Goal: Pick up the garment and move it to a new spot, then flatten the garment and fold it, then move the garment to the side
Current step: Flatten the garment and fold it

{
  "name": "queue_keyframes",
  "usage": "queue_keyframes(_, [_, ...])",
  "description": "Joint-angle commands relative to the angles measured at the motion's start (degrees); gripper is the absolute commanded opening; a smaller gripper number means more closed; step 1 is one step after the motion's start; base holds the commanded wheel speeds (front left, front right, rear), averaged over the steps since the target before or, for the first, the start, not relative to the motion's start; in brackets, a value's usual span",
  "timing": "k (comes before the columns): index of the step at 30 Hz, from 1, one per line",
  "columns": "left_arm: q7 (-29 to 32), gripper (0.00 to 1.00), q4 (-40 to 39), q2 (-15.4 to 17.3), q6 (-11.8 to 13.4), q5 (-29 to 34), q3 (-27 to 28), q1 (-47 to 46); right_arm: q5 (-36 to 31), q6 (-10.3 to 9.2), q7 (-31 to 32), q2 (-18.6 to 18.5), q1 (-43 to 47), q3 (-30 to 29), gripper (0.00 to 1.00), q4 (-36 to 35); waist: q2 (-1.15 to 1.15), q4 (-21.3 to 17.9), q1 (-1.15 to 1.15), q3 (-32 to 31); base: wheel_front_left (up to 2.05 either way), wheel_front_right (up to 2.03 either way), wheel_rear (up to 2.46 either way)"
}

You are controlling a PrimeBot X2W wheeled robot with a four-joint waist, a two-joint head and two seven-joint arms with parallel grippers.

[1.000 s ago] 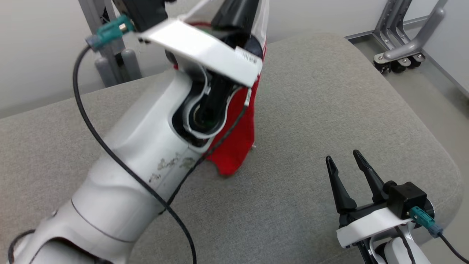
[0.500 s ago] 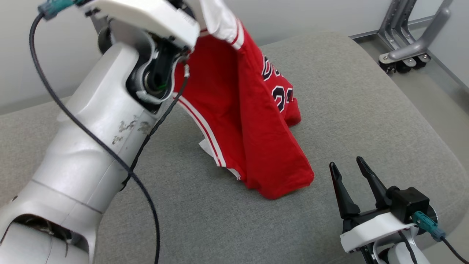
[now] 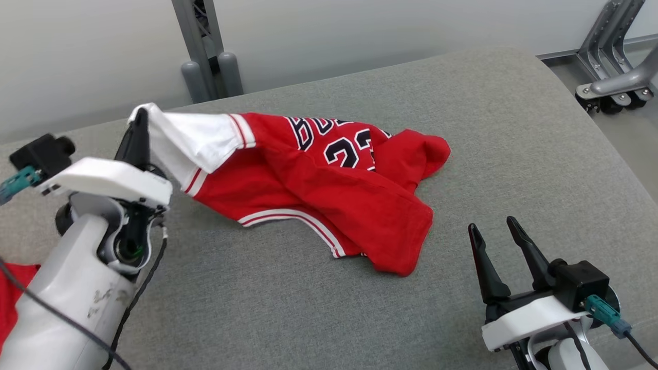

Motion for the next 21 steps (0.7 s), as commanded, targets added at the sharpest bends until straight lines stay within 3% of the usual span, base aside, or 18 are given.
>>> queue_keyframes(1, [-0.2, 0.00, -1.0, 0.5, 0.3, 0.7, 1.0, 1.3, -0.5, 0.00, -0.1, -0.3, 0.5, -0.3, 1.00, -0.2, 0.00, 0.3, 0.00, 0.0, 0.00, 0.00, 0.00])
queue_keyframes(8, [-0.3, 0.00, -17.1, 3.2, 3.7, 5.7, 10.4, 19.0, -0.8, 0.00, -0.1, -0.3, 1.3, -0.8, 1.00, -0.6, 0.00, 2.5, 0.00, 0.5, 0.00, 0.00, 0.00])
queue_keyframes(13, [-0.2, 0.00, -28.0, 4.8, 6.0, 8.4, 9.9, 30.7, -0.7, 0.00, -0.1, -0.3, 1.1, -0.5, 1.00, -0.6, 0.00, 3.9, 0.00, 0.7, 0.00, 0.00, 0.00])
queue_keyframes(21, [-0.2, 0.00, -36.5, 4.1, 3.2, 13.4, 11.5, 40.9, -1.3, 0.00, -0.1, -0.4, 1.1, -0.8, 1.00, -0.5, 0.00, 6.1, 0.00, 0.9, 0.00, 0.00, 0.00])
